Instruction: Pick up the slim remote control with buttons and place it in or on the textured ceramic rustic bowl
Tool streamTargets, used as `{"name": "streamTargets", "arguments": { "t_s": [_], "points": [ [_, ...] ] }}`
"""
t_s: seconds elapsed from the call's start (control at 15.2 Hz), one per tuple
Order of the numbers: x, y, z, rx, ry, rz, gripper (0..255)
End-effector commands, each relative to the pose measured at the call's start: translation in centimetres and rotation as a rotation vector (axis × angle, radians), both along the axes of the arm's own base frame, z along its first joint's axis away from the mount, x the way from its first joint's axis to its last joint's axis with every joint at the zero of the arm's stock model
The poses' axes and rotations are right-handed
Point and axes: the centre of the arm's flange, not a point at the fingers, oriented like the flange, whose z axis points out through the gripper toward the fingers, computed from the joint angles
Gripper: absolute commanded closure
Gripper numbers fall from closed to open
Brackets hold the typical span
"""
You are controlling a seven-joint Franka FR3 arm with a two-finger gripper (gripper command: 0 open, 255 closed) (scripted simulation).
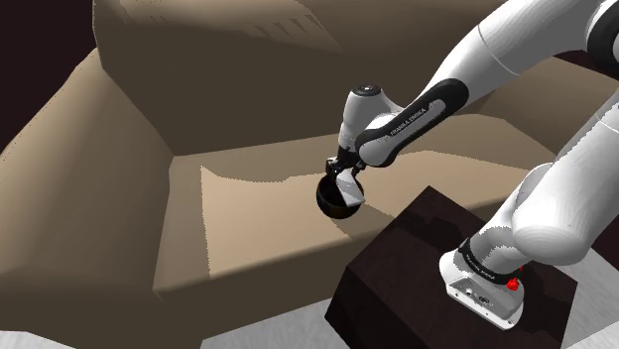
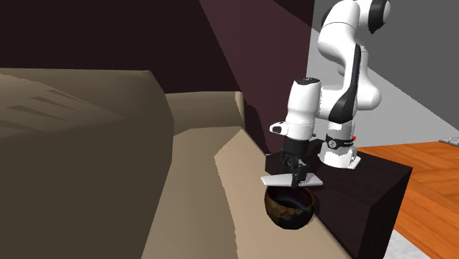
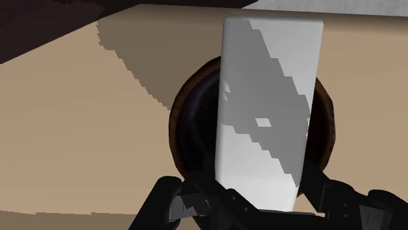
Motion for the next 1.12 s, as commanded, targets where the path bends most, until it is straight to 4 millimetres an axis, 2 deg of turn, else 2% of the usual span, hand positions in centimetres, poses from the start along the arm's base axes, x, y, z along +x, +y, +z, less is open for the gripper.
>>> {"name": "streamTargets", "arguments": {
  "t_s": [0.0, 0.2, 0.26, 0.59, 0.86, 1.06],
  "points": [
    [0.0, 0.0, 0.0, 0.000, 0.000, 0.000, 255],
    [0.0, 0.0, 0.0, 0.000, 0.000, 0.000, 255],
    [0.0, 0.0, 0.0, 0.000, 0.000, 0.000, 0],
    [0.0, 0.0, 0.0, 0.000, 0.000, 0.000, 0],
    [-0.2, 0.2, 5.0, 0.000, 0.000, 0.000, 0],
    [-0.2, 0.2, 5.0, 0.000, 0.000, 0.000, 0]
  ]
}}
